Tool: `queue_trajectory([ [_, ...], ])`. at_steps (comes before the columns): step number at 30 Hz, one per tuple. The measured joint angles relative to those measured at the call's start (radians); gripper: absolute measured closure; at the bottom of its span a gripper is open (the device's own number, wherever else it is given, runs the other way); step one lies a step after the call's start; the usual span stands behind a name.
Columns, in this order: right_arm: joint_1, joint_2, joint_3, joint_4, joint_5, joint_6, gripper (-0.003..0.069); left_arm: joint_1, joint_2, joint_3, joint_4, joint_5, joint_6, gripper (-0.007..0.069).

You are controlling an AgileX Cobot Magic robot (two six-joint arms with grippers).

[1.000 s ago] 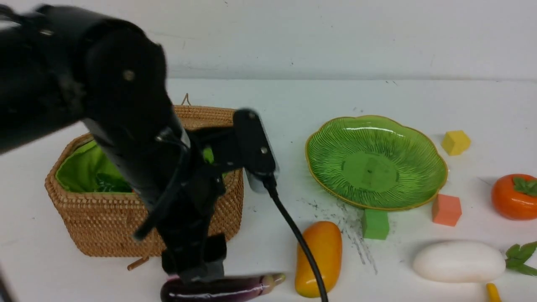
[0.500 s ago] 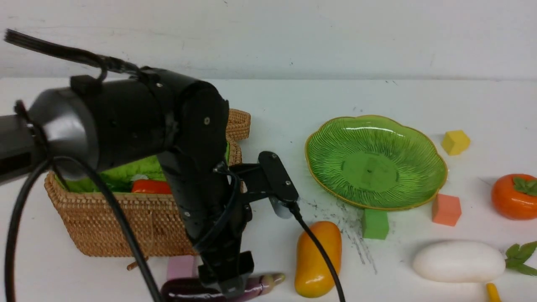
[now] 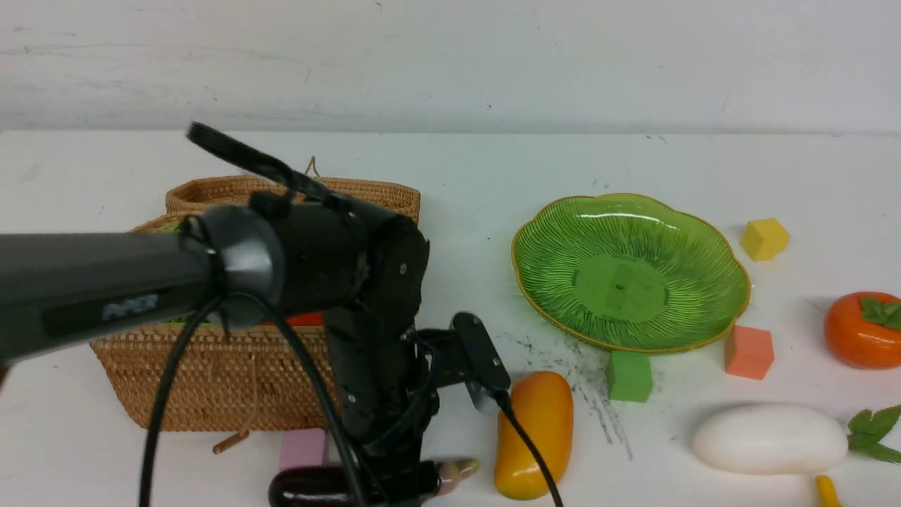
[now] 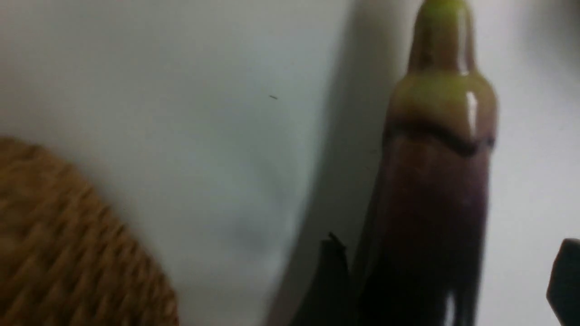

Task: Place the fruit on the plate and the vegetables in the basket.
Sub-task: Use the left arm to grab an eggplant and put it into the left basket

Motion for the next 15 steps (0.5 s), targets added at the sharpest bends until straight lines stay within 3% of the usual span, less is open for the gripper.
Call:
queue_trajectory([
  [10,0.0,0.0,0.0,0.0,0.0,0.0,0.0417,0.0,0.05,-0.003,-0.007,-0.002,0.009,0.0075],
  [15,0.0,0.0,0.0,0.0,0.0,0.0,0.0417,0.0,0.054,-0.003,-0.019,0.026,0.048,0.0239],
])
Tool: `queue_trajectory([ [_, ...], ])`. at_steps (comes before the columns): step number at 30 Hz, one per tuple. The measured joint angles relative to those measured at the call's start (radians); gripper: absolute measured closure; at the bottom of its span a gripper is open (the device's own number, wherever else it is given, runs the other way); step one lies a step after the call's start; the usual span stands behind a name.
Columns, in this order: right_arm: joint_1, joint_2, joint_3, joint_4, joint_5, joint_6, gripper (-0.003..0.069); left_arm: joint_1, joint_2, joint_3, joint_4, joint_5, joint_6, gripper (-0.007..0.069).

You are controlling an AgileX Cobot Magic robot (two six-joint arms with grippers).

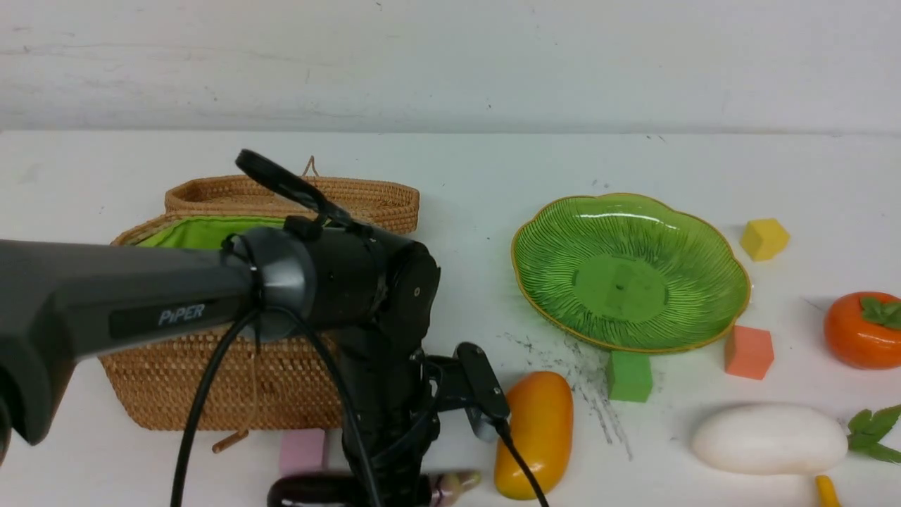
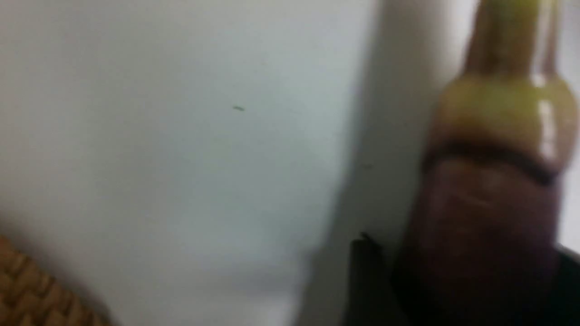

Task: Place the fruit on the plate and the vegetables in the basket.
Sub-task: Use the left arm to grab an eggplant and put it into the left basket

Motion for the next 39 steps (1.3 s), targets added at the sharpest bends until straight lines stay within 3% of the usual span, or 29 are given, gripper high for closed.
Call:
queue_trajectory([
  [2,0.0,0.0,0.0,0.0,0.0,0.0,0.0417,0.0,0.0,0.0,-0.004,0.021,0.001,0.0284],
  [11,0.0,0.0,0.0,0.0,0.0,0.0,0.0417,0.0,-0.062,0.0,-0.033,0.133,0.0,0.0279],
  [18,0.0,0.0,0.0,0.0,0.0,0.0,0.0417,0.0,-0.284,0.0,-0.021,0.147,-0.074,0.0279],
  [22,0.0,0.0,0.0,0.0,0.0,0.0,0.0417,0.0,-0.475,0.0,0.104,0.165,-0.086,0.0279],
  [27,0.0,0.0,0.0,0.0,0.0,0.0,0.0417,0.0,-0.599,0.0,0.402,0.123,-0.087,0.0279],
  [29,0.0,0.0,0.0,0.0,0.0,0.0,0.0417,0.01,-0.61,0.0,0.536,0.027,-0.089,0.0279],
  [36,0.0,0.0,0.0,0.0,0.0,0.0,0.0417,0.158,-0.486,0.0,0.587,-0.244,-0.089,0.0279],
  [39,0.0,0.0,0.0,0.0,0.0,0.0,0.0417,0.19,-0.423,0.0,0.584,-0.292,-0.093,0.0279],
])
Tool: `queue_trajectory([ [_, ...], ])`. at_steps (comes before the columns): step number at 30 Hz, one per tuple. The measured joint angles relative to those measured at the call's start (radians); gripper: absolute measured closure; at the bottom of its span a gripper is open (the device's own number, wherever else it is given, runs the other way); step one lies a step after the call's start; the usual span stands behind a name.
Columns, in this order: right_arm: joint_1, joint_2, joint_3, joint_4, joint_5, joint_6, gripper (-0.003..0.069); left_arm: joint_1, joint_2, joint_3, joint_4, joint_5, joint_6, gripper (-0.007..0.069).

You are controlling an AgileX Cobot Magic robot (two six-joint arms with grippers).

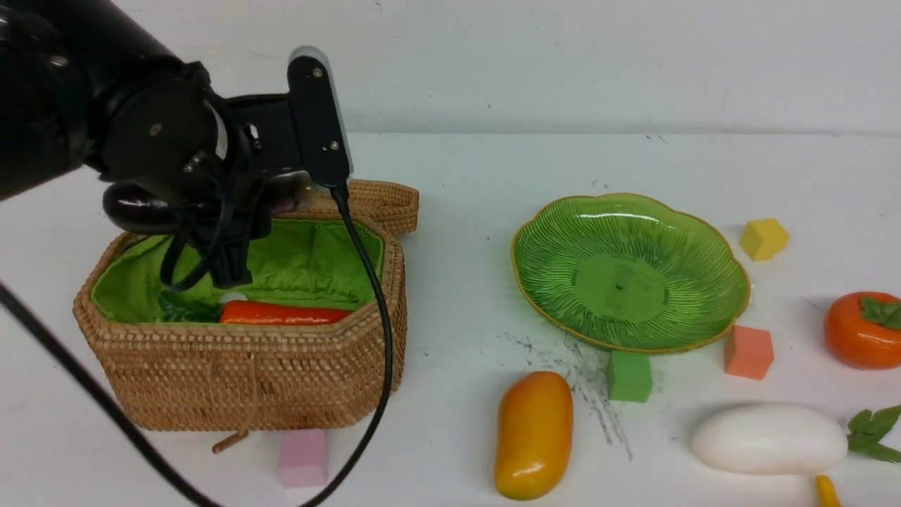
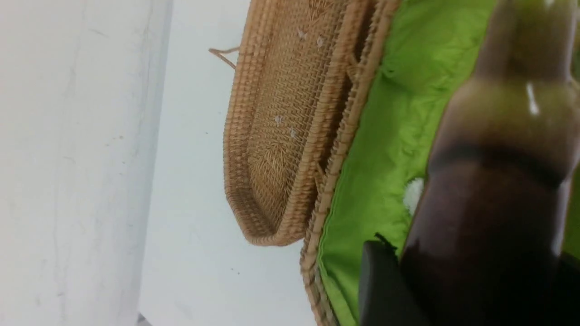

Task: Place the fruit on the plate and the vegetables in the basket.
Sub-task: Use the left arm to grab an eggplant and put it into the left basket, then grab a mangosteen with your left arm and put it on the plate on the right

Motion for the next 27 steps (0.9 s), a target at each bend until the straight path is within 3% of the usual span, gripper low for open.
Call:
queue_trajectory([
  [13,0.0,0.0,0.0,0.0,0.0,0.0,0.0417,0.008,0.175,0.001,-0.096,-0.067,-0.109,0.0273],
  [17,0.0,0.0,0.0,0.0,0.0,0.0,0.0417,0.009,0.167,0.001,-0.137,-0.067,-0.123,0.0171],
  [20,0.0,0.0,0.0,0.0,0.0,0.0,0.0417,0.009,0.153,0.001,-0.172,-0.058,-0.128,0.0042],
  [23,0.0,0.0,0.0,0.0,0.0,0.0,0.0417,0.009,0.118,0.001,-0.195,-0.045,-0.131,-0.0023],
  [27,0.0,0.0,0.0,0.0,0.0,0.0,0.0417,0.009,0.014,0.001,-0.248,-0.037,-0.131,-0.0019],
])
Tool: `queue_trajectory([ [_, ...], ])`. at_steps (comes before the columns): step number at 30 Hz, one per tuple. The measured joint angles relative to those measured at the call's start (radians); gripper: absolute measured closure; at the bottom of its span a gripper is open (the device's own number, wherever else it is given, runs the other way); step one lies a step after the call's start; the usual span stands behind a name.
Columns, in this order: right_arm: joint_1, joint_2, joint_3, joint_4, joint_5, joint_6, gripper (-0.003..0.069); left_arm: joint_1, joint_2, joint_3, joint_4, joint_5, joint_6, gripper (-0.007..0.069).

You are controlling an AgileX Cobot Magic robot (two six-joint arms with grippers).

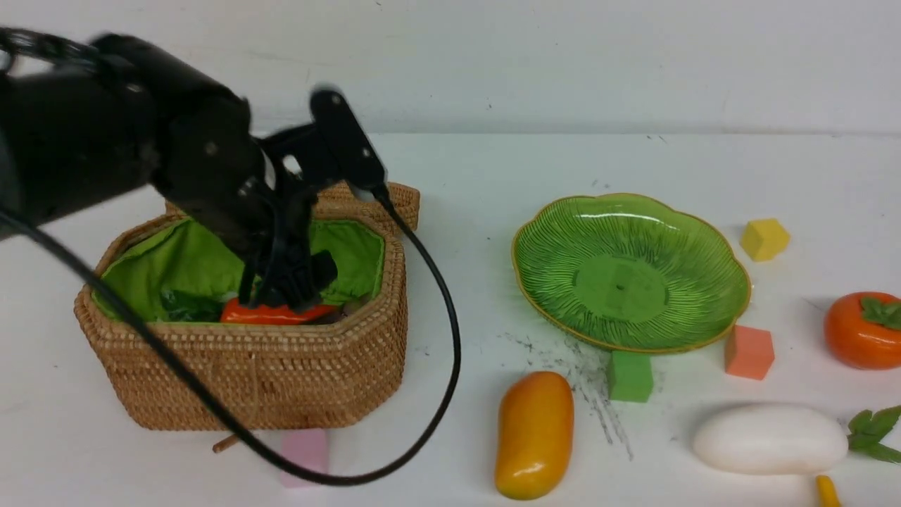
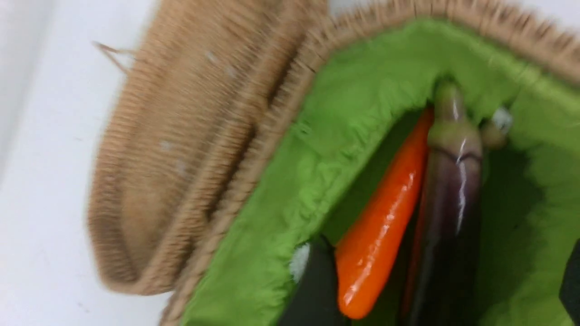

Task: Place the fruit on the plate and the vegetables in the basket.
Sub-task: Grab a mangosteen with your left arm and put it on the plate on the right

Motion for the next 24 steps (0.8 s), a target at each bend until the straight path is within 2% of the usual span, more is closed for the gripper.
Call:
queue_trajectory([
  [3,0.0,0.0,0.0,0.0,0.0,0.0,0.0417,0.0,-0.085,0.0,-0.099,0.0,0.0,0.0008],
  [5,0.0,0.0,0.0,0.0,0.0,0.0,0.0417,0.0,-0.206,0.0,-0.309,-0.003,-0.001,0.0056],
  [6,0.0,0.0,0.0,0.0,0.0,0.0,0.0417,0.0,-0.206,0.0,-0.309,-0.003,-0.001,0.0056],
  [8,0.0,0.0,0.0,0.0,0.0,0.0,0.0417,0.0,-0.302,0.0,-0.498,0.009,-0.003,0.0097],
  [12,0.0,0.0,0.0,0.0,0.0,0.0,0.0417,0.0,-0.393,-0.001,-0.701,0.12,-0.038,0.013],
  [14,0.0,0.0,0.0,0.0,0.0,0.0,0.0417,0.0,-0.396,-0.001,-0.746,0.226,-0.111,0.0136],
  [17,0.0,0.0,0.0,0.0,0.0,0.0,0.0417,-0.009,-0.349,-0.001,-0.745,0.334,-0.197,0.0137],
  [19,0.0,0.0,0.0,0.0,0.0,0.0,0.0417,-0.02,-0.33,-0.001,-0.736,0.348,-0.226,0.0137],
  [24,0.0,0.0,0.0,0.0,0.0,0.0,0.0417,-0.232,-0.185,-0.001,-0.571,0.363,-0.454,0.0137],
])
